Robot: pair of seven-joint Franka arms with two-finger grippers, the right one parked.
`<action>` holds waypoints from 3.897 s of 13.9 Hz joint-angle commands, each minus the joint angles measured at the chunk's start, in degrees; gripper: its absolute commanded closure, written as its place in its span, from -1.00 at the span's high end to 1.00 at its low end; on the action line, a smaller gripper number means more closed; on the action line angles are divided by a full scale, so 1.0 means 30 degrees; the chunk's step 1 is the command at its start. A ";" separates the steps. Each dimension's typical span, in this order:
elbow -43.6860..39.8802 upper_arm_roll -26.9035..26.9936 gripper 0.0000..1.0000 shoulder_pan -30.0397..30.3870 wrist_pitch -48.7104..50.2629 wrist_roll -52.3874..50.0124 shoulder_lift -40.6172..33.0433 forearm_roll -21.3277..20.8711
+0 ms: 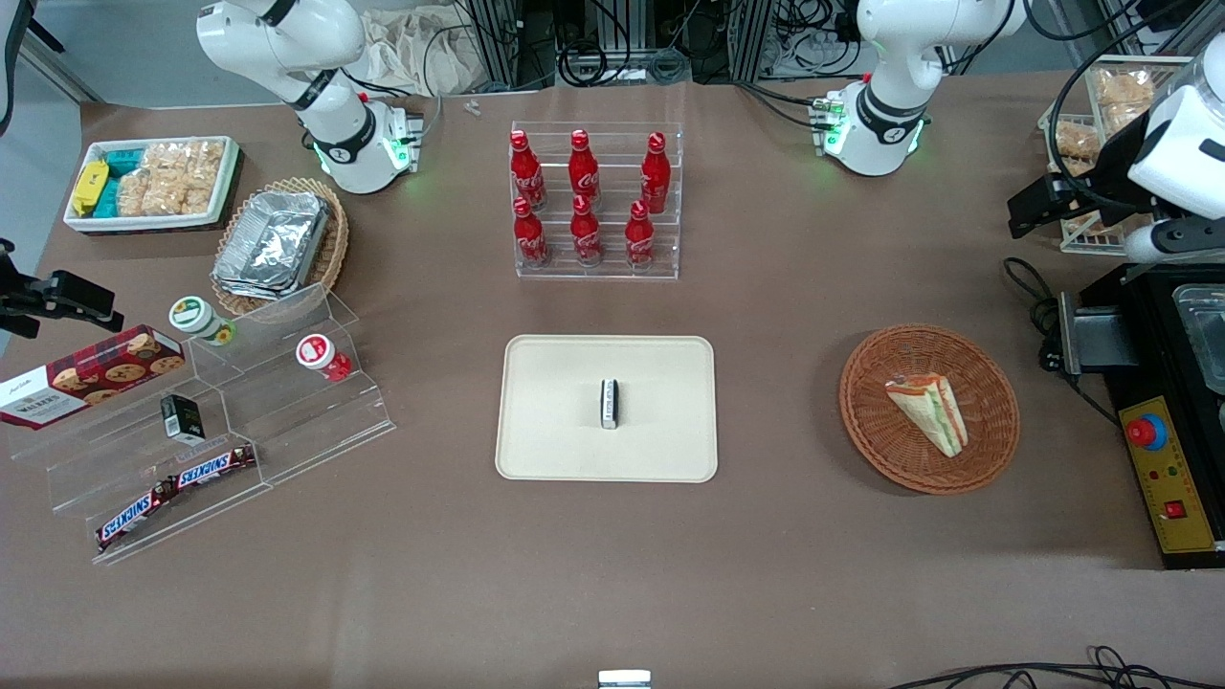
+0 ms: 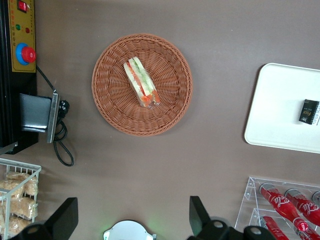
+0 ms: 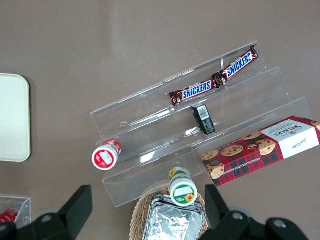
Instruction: Place sandwich from basket to tray
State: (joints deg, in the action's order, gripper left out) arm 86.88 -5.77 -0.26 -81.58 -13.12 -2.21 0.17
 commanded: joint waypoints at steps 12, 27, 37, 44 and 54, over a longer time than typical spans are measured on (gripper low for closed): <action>1.1670 -0.0070 1.00 0.1025 -1.4132 -0.6903 0.1054 -0.0467; 1.1792 0.0399 -0.42 0.1025 -2.1551 -1.0010 0.7825 -0.2811; 1.0213 -0.0475 -1.00 0.0557 -1.3070 -0.8375 0.2442 -0.2403; 0.8365 -0.6711 -1.00 0.0527 -1.1766 -0.5264 0.3719 -0.0408; 0.5439 -0.8449 -1.00 -0.1610 -1.7776 -0.5557 1.1190 -0.2225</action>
State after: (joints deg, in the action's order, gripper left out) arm 107.46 -31.12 -4.01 -135.20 -29.68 27.64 -5.25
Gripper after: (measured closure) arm 0.797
